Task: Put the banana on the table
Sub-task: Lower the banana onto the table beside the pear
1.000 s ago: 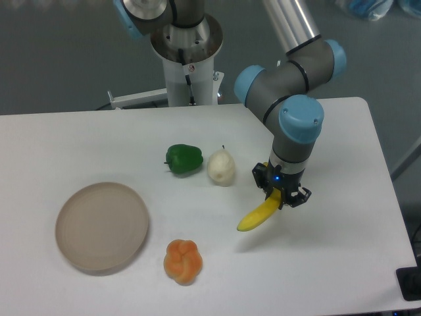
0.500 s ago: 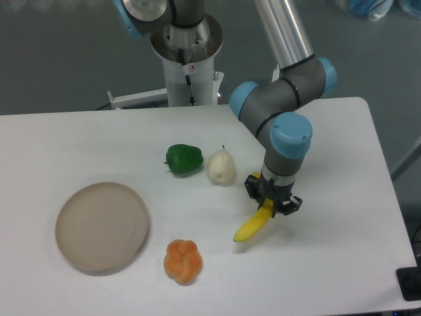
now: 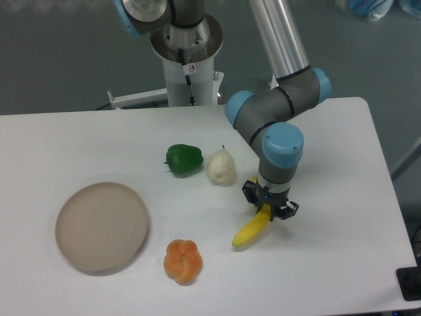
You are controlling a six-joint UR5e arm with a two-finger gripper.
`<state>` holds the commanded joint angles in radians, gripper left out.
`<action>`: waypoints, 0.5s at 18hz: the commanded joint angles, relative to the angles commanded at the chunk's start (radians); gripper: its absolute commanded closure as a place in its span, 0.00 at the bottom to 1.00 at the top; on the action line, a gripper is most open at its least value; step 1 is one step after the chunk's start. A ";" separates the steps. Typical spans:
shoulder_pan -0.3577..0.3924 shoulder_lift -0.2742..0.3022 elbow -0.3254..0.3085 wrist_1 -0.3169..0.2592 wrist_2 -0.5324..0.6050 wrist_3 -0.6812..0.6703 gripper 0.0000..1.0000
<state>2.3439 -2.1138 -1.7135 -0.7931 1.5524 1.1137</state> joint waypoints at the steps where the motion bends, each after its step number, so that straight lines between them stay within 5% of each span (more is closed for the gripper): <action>1: -0.002 0.000 0.000 0.000 0.000 0.000 0.81; 9: -0.002 0.000 0.002 -0.002 0.000 0.005 0.79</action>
<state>2.3424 -2.1138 -1.7119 -0.7946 1.5524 1.1183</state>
